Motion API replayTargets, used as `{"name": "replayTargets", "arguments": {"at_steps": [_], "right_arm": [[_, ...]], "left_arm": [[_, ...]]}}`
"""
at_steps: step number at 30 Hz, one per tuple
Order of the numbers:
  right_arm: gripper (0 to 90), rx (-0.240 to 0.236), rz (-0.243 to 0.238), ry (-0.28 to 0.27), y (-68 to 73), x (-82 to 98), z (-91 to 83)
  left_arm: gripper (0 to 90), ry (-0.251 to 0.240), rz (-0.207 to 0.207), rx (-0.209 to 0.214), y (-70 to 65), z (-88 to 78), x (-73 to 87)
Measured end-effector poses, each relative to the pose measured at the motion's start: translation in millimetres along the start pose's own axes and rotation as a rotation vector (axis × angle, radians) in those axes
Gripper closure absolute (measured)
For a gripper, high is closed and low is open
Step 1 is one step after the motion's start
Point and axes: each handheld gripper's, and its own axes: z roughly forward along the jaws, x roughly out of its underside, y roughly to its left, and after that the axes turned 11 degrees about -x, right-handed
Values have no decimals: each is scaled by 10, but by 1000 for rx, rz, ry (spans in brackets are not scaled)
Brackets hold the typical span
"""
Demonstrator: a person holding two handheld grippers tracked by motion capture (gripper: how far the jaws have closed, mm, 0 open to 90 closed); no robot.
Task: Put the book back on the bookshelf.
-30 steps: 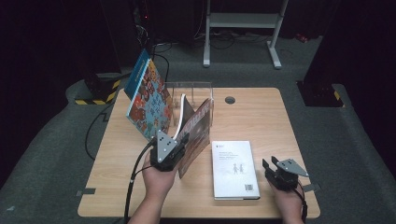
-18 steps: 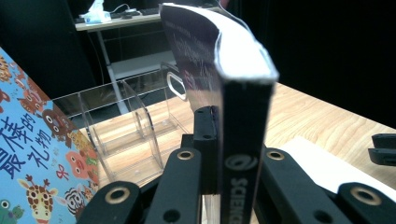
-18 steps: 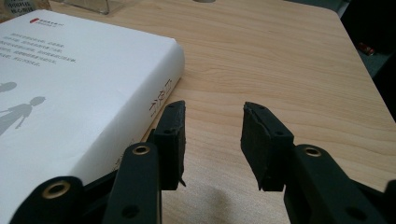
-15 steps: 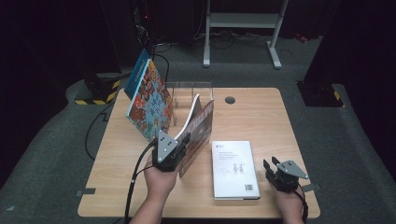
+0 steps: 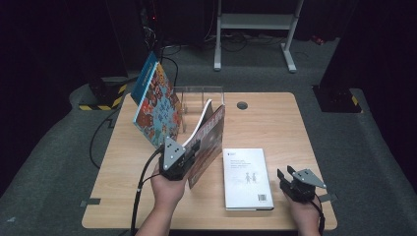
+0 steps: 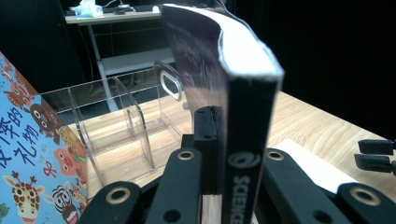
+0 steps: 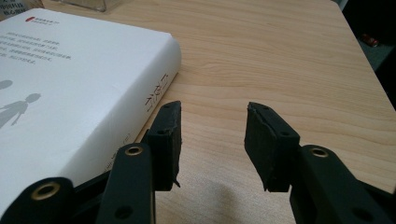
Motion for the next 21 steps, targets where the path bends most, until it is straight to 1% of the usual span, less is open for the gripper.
{"name": "replayTargets", "arguments": {"at_steps": [1, 4, 6, 9, 12, 18, 21], "right_arm": [[560, -8, -2, 2, 4, 1, 0], [562, -9, -3, 1, 7, 2, -3], [560, -12, 2, 3, 6, 1, 0], [550, -15, 22, 13, -9, -1, 5], [550, -14, 27, 12, -18, -2, 5], [564, -17, 30, 18, -20, -2, 7], [558, -32, 39, 25, -22, -2, 5]], "left_arm": [[838, 4, -5, 1, 13, -1, -14], [839, 3, -11, 1, 25, -4, -28], [838, 4, -8, -1, 35, -6, -40], [839, -8, -12, -10, 58, -22, -64], [839, -15, -13, -12, 75, -30, -88], [839, -27, -9, -27, 128, -45, -179], [838, -24, -5, -45, 161, -59, -242]]}}
